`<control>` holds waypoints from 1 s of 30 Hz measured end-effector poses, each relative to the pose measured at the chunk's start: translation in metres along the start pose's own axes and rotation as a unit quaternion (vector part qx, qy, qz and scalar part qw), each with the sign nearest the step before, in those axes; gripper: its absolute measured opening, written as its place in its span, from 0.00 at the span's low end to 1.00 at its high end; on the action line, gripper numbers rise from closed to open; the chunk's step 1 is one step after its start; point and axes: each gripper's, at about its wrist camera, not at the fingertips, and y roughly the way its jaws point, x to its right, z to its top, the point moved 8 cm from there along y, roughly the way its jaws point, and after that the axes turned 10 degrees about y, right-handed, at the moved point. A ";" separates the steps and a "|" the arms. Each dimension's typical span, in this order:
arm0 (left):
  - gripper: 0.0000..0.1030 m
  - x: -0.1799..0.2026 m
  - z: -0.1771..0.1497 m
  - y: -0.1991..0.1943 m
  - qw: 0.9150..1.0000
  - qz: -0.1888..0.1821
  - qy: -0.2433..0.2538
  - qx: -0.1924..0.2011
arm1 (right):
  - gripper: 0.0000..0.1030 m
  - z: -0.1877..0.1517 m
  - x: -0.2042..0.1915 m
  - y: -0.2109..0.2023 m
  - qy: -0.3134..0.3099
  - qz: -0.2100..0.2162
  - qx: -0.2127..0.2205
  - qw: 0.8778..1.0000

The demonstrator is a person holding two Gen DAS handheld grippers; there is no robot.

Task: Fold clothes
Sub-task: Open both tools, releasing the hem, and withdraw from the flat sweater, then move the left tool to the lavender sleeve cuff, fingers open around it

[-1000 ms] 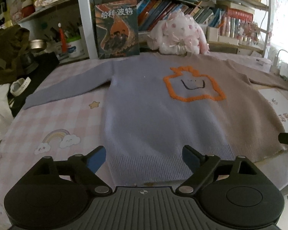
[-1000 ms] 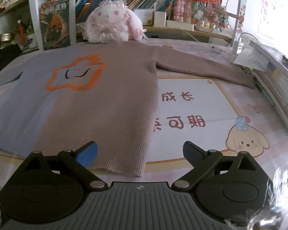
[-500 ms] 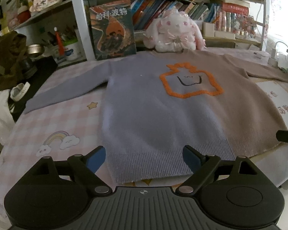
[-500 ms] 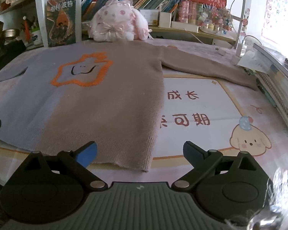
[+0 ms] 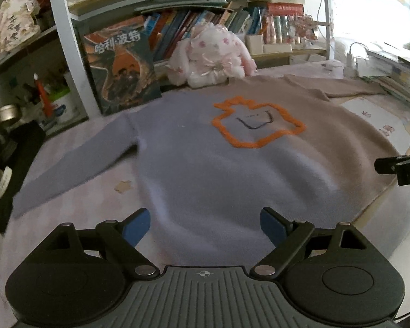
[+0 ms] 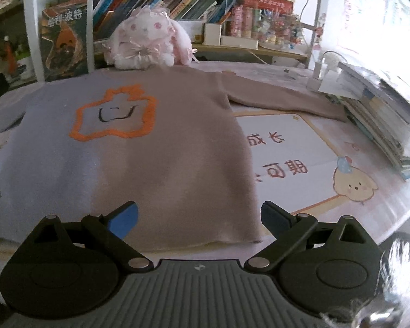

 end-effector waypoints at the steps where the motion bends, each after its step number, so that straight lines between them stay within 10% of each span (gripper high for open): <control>1: 0.91 -0.012 -0.002 0.000 1.000 -0.002 -0.003 0.007 | 0.94 -0.001 -0.010 -0.003 0.001 -0.001 0.006 1.000; 17: 0.91 -0.168 -0.053 0.016 0.996 0.010 -0.083 0.013 | 0.96 -0.023 -0.112 -0.017 0.044 -0.047 0.024 0.998; 30: 0.91 -0.262 -0.098 0.038 0.977 0.058 -0.203 -0.017 | 0.96 -0.016 -0.146 -0.016 0.025 -0.058 0.028 0.998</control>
